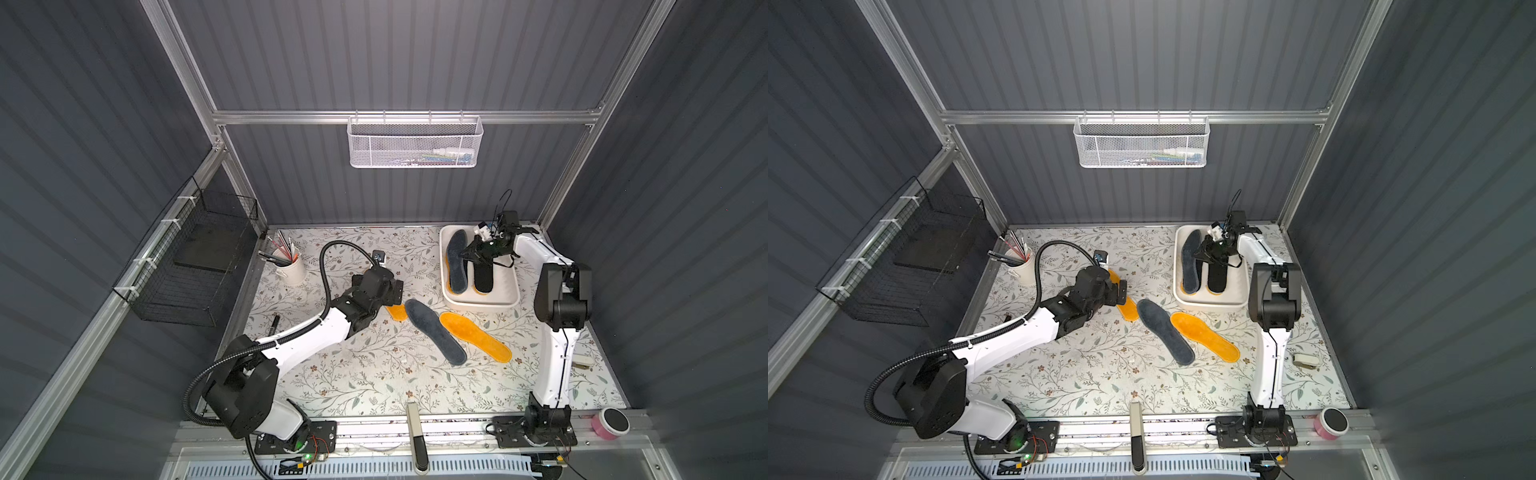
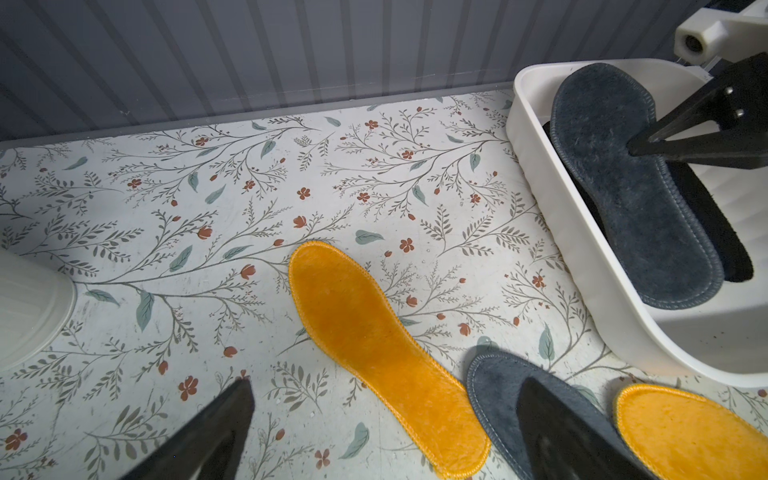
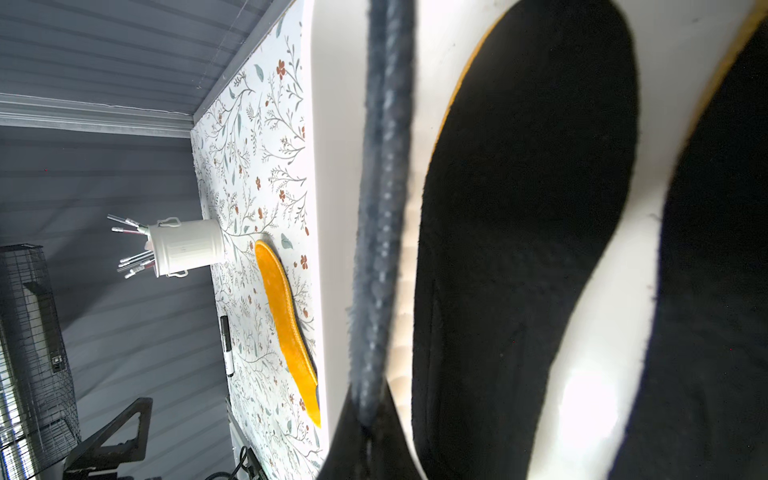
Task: Put the insoles into the storage box
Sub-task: Place the insole in the storage box.
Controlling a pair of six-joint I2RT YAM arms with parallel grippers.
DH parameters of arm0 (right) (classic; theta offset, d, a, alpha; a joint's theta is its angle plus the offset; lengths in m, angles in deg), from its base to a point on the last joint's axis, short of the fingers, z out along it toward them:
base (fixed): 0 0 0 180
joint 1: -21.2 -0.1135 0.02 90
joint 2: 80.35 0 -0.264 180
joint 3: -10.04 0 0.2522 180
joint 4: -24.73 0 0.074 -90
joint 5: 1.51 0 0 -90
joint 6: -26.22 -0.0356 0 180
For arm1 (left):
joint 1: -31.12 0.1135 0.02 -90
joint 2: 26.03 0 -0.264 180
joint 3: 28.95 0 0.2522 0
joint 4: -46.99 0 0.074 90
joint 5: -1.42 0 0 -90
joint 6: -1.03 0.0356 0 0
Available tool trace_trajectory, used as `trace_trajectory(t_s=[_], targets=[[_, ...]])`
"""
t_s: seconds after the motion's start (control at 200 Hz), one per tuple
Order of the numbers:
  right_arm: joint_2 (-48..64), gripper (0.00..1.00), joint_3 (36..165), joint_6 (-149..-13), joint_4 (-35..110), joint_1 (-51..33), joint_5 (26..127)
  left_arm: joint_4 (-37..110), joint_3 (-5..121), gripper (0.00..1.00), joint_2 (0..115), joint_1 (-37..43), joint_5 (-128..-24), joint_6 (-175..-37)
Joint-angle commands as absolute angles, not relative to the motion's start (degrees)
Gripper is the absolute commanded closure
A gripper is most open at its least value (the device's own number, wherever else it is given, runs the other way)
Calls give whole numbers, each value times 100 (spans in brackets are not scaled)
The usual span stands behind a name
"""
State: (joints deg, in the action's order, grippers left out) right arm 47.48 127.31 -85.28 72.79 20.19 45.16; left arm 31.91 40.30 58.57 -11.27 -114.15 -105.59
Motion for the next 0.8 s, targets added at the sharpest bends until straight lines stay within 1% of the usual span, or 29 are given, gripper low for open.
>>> trace_trajectory(t_s=[0.0, 0.59, 0.796], targets=[[4919, 100, 12897, -8419, 7419, 2006, 4548, 3115, 4131, 0, 5915, -1095, -11506, -10462], [5213, 100, 13305, -8112, 7915, 2030, 4950, 3077, 4187, 0, 5991, -1074, -11493, -10446], [5289, 97, 13347, -8128, 7990, 2040, 4974, 3064, 4187, 0, 5993, -1071, -11503, -10450]])
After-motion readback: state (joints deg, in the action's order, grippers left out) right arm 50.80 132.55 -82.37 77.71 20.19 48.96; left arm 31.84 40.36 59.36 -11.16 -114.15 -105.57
